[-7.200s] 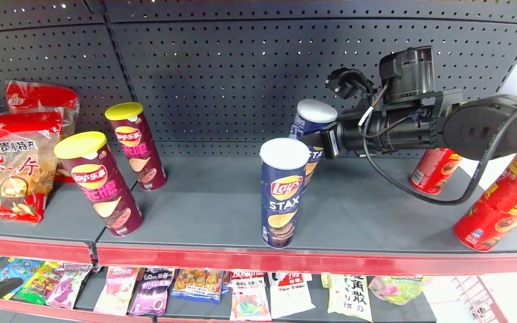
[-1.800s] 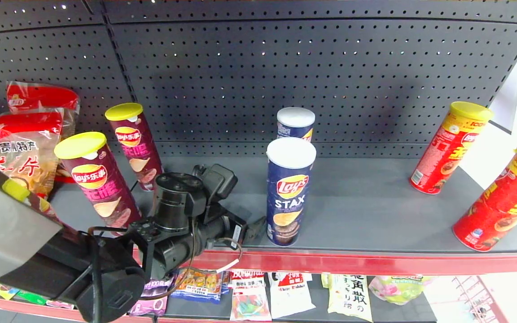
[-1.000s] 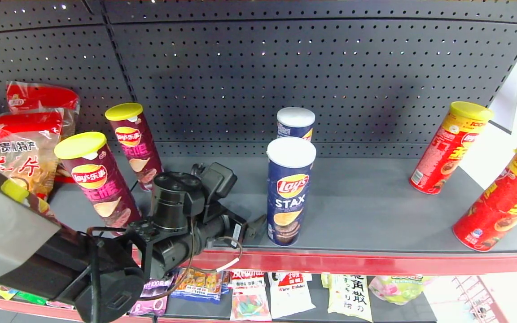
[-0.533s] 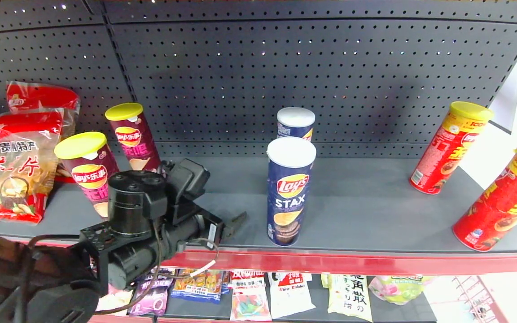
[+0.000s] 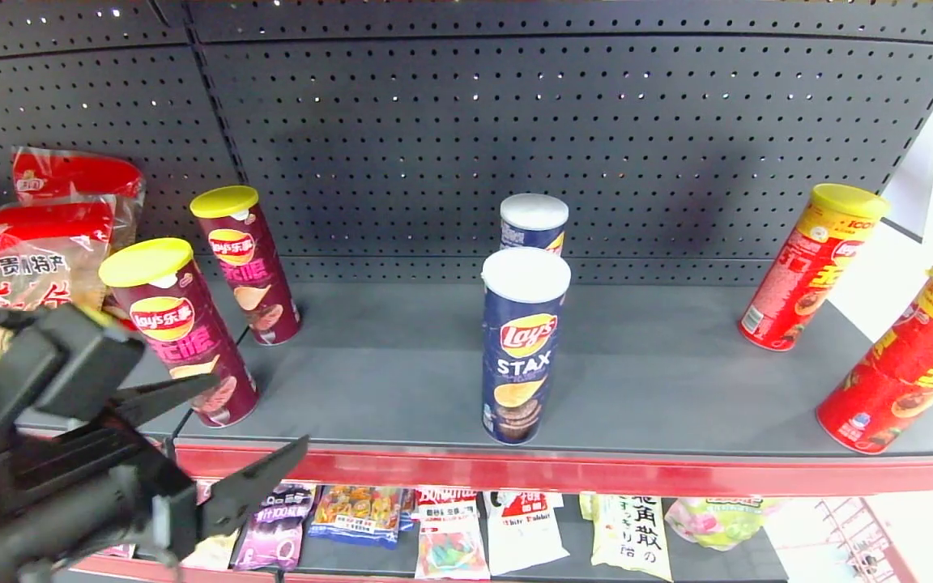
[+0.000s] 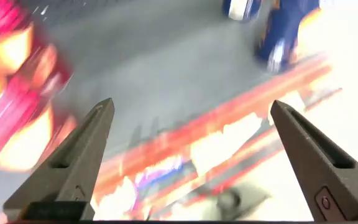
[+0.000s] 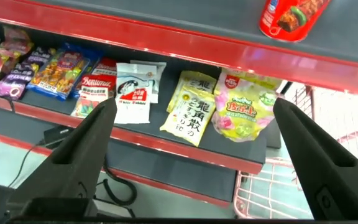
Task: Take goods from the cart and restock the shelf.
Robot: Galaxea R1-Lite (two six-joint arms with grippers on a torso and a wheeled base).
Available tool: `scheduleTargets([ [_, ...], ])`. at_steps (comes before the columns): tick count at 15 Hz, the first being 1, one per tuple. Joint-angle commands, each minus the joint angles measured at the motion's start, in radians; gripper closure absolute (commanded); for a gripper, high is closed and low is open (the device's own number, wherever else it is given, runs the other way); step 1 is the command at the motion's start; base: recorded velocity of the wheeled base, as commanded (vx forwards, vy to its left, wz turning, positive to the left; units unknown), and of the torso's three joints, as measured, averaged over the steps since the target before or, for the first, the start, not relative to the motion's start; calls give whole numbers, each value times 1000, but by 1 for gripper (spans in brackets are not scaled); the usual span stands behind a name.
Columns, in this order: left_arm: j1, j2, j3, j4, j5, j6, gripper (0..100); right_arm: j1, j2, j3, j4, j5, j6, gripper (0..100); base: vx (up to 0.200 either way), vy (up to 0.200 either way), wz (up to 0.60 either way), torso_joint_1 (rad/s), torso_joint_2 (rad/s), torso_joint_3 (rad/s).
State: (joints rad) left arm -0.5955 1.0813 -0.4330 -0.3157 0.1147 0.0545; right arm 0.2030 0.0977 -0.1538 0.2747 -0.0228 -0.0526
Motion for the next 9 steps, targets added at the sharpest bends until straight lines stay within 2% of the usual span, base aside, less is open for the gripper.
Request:
scheduleTargets([
  [1, 10, -589, 7, 507, 95, -4, 0, 0, 2, 3, -3, -20, 14, 0, 0, 0, 0, 0, 0, 0],
  [2, 56, -768, 8, 689, 125, -4, 0, 1, 1, 5, -5, -36, 65, 0, 0, 0, 0, 0, 0, 0],
  [3, 88, -825, 8, 745, 128, -4, 0, 1, 2, 8, -9, -36, 72, 0, 0, 0, 0, 0, 0, 0],
  [4, 244, -943, 7, 871, 126, -22, 0, 1, 1, 37, -75, -29, 74, 0, 0, 0, 0, 0, 0, 0],
  [5, 335, -975, 10, 923, 122, -61, 0, 4, 2, 71, -150, 14, 76, 0, 0, 0, 0, 0, 0, 0],
  [6, 370, -982, 17, 951, 117, -116, 0, 1, 4, 102, -219, 90, 72, 0, 0, 0, 0, 0, 0, 0],
  [7, 367, -982, 40, 928, 120, -153, 0, -22, 20, 105, -232, 58, 71, 0, 0, 0, 0, 0, 0, 0],
  [9, 367, -982, 114, 790, 94, -159, 0, -105, 57, 105, -235, -16, 72, 0, 0, 0, 0, 0, 0, 0],
])
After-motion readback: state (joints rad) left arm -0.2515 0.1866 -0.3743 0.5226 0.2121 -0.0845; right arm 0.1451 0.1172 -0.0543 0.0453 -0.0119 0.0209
